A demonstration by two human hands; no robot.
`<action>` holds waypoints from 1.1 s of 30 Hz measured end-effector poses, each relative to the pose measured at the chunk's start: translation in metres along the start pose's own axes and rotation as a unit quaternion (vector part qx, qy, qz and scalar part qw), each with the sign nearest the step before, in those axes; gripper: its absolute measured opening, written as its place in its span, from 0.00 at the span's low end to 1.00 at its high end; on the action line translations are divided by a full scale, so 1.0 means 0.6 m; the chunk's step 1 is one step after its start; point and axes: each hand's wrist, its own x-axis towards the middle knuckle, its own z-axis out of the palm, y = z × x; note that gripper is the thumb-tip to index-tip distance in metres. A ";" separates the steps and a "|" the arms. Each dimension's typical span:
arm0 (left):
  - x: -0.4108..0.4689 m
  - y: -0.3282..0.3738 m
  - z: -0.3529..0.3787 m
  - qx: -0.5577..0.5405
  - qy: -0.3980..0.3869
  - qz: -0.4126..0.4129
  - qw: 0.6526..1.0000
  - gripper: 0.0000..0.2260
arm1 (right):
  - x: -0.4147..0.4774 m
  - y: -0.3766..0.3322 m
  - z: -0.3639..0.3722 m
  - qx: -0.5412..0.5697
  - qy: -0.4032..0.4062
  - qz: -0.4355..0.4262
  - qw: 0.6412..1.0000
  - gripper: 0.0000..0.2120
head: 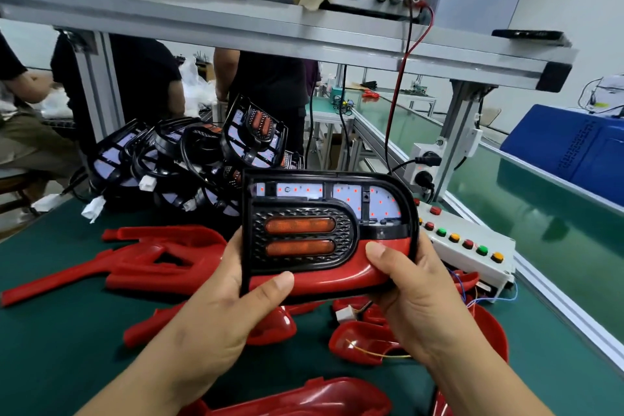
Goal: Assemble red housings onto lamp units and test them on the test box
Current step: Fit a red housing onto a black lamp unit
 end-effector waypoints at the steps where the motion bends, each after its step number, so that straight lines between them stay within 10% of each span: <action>1: 0.000 0.000 0.002 0.006 -0.004 0.000 1.000 0.29 | -0.002 0.000 0.002 0.008 0.002 -0.001 1.000 0.26; 16: -0.001 0.011 -0.016 -0.137 0.014 -0.006 0.991 0.25 | -0.005 -0.015 -0.007 0.048 -0.144 0.033 0.988 0.24; 33: 0.006 0.010 -0.018 0.026 0.036 0.032 0.999 0.22 | -0.001 -0.003 -0.001 -0.001 -0.090 -0.005 0.996 0.24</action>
